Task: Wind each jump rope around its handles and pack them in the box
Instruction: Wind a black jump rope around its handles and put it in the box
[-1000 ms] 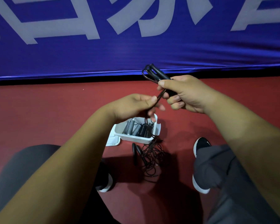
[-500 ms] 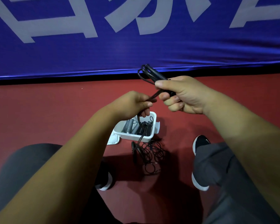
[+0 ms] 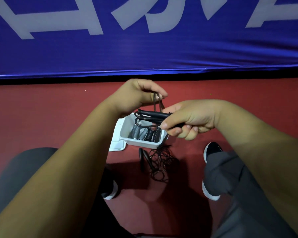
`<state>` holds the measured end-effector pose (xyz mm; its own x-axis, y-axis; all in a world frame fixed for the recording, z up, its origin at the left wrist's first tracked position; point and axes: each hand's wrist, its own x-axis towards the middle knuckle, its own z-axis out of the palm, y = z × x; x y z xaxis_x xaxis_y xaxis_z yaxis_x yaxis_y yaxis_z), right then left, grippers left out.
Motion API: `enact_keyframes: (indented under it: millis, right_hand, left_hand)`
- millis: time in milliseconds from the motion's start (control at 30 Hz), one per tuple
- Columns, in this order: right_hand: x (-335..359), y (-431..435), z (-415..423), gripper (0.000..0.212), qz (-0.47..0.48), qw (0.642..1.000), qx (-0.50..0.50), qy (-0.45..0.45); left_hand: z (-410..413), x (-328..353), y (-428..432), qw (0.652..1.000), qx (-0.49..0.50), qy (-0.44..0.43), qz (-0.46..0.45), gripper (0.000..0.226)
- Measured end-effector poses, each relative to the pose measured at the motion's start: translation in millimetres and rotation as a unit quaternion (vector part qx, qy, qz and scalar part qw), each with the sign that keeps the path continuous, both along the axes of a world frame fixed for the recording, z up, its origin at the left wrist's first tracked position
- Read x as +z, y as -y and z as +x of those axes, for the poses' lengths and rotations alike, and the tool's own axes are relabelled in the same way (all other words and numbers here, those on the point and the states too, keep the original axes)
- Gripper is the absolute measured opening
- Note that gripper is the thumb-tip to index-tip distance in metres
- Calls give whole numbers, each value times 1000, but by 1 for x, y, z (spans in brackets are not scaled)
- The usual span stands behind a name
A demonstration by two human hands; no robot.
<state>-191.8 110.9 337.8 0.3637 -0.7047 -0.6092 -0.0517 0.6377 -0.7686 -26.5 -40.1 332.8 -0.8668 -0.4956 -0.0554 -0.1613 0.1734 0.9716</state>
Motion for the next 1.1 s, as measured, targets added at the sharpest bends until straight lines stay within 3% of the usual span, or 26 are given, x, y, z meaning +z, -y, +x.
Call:
enact_keyframes:
  millis: [233,400,500,633,700,900,1000,1100]
  right_hand:
    - [-12,8,-7,11,-1,996,-39,-84]
    - [-19,12,-17,18,-10,984,-100,-144]
    - [-26,14,-22,19,-43,968,-158,-192]
    - [-33,19,-21,16,-90,946,-233,-208]
    - [-32,21,-19,17,-105,940,-246,-212]
    - [-28,25,-12,18,-112,946,-265,-150]
    - [-24,25,-16,22,-114,954,-267,-81]
    - [-15,23,-16,38,-124,949,-291,-15]
  left_hand:
    - [-7,33,-11,976,-41,38,-212,13]
    - [-3,37,-14,922,-54,62,-378,18]
    - [2,35,-15,895,-88,104,-425,28]
    - [1,33,-20,883,-68,173,-432,27]
    - [-1,34,-21,890,-40,225,-394,22]
    - [-5,12,-23,896,28,300,-326,24]
    - [-6,6,-25,935,81,282,-199,29]
    - [-6,8,-27,970,103,179,-128,29]
